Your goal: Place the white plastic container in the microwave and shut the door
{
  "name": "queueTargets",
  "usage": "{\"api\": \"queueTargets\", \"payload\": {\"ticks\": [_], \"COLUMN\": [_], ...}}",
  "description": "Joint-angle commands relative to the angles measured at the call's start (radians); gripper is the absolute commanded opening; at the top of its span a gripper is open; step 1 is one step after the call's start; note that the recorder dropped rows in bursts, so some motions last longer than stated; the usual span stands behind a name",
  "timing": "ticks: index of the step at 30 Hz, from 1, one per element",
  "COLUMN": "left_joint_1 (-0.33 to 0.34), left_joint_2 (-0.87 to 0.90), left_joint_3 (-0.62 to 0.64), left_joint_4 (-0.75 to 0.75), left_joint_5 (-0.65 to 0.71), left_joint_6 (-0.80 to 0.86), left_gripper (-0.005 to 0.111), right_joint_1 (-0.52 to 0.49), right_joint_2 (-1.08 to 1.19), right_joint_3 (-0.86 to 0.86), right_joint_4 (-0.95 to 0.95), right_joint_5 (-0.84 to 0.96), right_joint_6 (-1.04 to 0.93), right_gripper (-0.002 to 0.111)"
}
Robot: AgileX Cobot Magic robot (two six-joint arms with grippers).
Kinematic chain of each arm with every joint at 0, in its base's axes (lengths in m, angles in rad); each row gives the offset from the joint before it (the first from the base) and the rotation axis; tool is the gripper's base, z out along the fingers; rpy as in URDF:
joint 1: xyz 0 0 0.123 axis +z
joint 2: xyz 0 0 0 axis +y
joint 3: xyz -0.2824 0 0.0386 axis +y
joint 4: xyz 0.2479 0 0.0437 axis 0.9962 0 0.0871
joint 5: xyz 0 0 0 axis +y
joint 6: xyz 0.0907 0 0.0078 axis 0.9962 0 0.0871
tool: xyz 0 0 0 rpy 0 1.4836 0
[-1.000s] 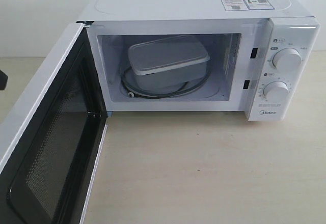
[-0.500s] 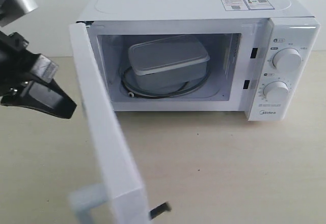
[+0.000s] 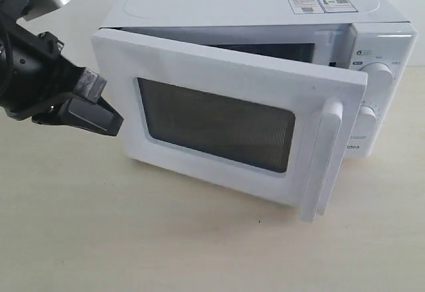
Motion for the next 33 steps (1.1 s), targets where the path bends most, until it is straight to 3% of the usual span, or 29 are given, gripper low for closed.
{"api": "queueTargets", "payload": {"ticks": [1, 8, 10, 12, 13, 17, 19, 23, 28, 33], "left_joint_1": [-0.007, -0.004, -0.004, -0.004, -0.004, -0.004, -0.004, -0.004, -0.004, -0.004], "left_joint_2": [-0.002, -0.002, -0.006, -0.02, -0.031, -0.074, -0.094, -0.166, -0.256, -0.361], "left_joint_3": [-0.006, -0.006, -0.006, -0.006, -0.006, -0.005, -0.005, -0.005, 0.033, 0.144], "left_joint_4": [-0.002, 0.01, 0.055, 0.1, 0.11, 0.11, 0.114, 0.123, 0.172, 0.311], "left_joint_5": [-0.006, -0.005, -0.005, -0.02, -0.034, -0.037, -0.03, -0.034, -0.022, -0.029], "left_joint_6": [0.03, 0.042, 0.042, 0.042, 0.042, 0.026, 0.026, 0.026, 0.012, -0.102], "left_gripper": [0.004, 0.004, 0.004, 0.004, 0.004, 0.004, 0.004, 0.004, 0.004, 0.004], "right_joint_1": [-0.006, -0.006, -0.006, -0.006, -0.006, 0.012, 0.024, 0.024, 0.024, 0.047], "right_joint_2": [-0.004, -0.004, -0.004, -0.004, 0.027, 0.327, 0.496, 0.689, 0.745, 0.772], "right_joint_3": [0.0, 0.0, 0.0, -0.086, -0.198, -0.539, -0.654, -0.741, -0.741, -0.745], "right_joint_4": [-0.013, -0.013, -0.02, -0.031, -0.06, -0.107, 0.029, 0.111, 0.111, 0.2], "right_joint_5": [-0.188, -0.448, -0.642, -0.603, -0.483, -0.208, -0.085, -0.196, -0.251, -0.29], "right_joint_6": [0.002, 0.003, -0.072, -0.077, -0.077, -0.072, -0.035, -0.01, -0.01, 0.043], "right_gripper": [0.0, 0.0, 0.0, 0.0, 0.0, 0.0, 0.0, 0.0, 0.0, 0.0]}}
